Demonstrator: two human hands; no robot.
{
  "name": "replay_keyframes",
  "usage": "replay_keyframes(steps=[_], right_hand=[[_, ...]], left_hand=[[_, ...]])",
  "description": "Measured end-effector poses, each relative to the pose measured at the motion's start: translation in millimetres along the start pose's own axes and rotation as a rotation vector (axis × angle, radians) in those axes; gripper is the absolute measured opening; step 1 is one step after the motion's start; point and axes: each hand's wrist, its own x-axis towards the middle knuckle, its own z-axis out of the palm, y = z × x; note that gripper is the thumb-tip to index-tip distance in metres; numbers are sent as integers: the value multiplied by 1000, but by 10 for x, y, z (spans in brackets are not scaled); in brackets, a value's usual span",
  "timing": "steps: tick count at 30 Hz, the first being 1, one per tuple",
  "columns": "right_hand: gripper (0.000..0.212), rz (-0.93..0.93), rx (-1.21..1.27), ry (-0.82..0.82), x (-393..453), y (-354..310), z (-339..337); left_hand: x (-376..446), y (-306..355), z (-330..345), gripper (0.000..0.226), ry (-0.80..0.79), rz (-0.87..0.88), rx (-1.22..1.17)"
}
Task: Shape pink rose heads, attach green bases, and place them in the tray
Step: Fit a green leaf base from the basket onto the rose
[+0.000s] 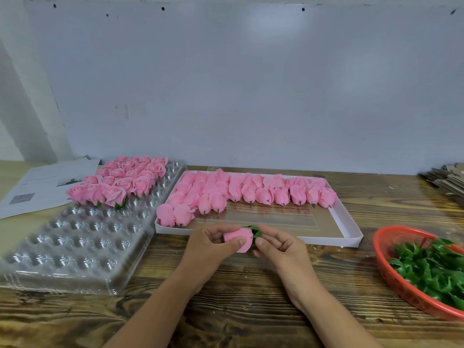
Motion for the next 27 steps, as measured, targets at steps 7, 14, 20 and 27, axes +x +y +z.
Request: replay_keyframes(steps=[7,14,20,27], right_hand=[[31,-47,-68,24,1,5,21],[31,-48,-84,2,-33,-40,26],[30,-71,-135,-12,-52,-64,22],[17,58,165,31,-25,-79,13]], left_hand=[[4,-7,11,26,12,1,-15],[3,4,26,23,24,3,-36],[-8,1,12,24,-15,-13,-31],[-17,57,20,27,-51,-24,-90]])
